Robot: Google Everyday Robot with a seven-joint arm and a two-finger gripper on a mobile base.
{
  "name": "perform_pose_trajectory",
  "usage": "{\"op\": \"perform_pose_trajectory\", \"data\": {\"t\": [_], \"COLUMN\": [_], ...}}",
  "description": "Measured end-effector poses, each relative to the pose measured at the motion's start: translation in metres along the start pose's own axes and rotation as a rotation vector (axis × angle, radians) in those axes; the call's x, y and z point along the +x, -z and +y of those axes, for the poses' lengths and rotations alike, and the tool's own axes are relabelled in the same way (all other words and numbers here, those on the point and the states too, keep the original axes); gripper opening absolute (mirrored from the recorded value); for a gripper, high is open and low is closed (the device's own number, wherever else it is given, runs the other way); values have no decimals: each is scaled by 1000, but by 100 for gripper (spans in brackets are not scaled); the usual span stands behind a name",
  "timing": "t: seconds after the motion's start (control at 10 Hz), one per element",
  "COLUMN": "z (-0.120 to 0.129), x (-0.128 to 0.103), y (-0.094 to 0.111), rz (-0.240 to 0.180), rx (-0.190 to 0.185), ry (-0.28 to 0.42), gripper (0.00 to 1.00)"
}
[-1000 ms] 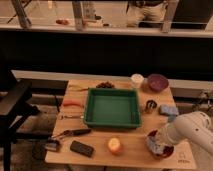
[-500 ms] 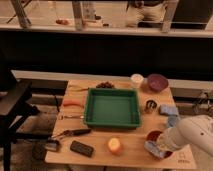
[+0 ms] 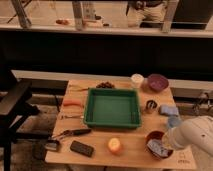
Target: Wipe red bowl with towel
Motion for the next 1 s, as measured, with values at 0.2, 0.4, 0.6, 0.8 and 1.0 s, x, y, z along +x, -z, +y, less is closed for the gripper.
{"op": "perform_pose_trajectory", "data": {"t": [0.2, 0.4, 0.6, 0.8, 1.0], "z": [-14, -30, -34, -35, -26], "x": [9, 10, 7, -9, -21], "y": [-2, -2, -2, -3, -2], "rz": [36, 56, 62, 44, 10], "rx": [28, 53, 68, 65, 45], "ry": [-9, -3, 0, 16, 19], "gripper": [0, 0, 0, 0, 0]}}
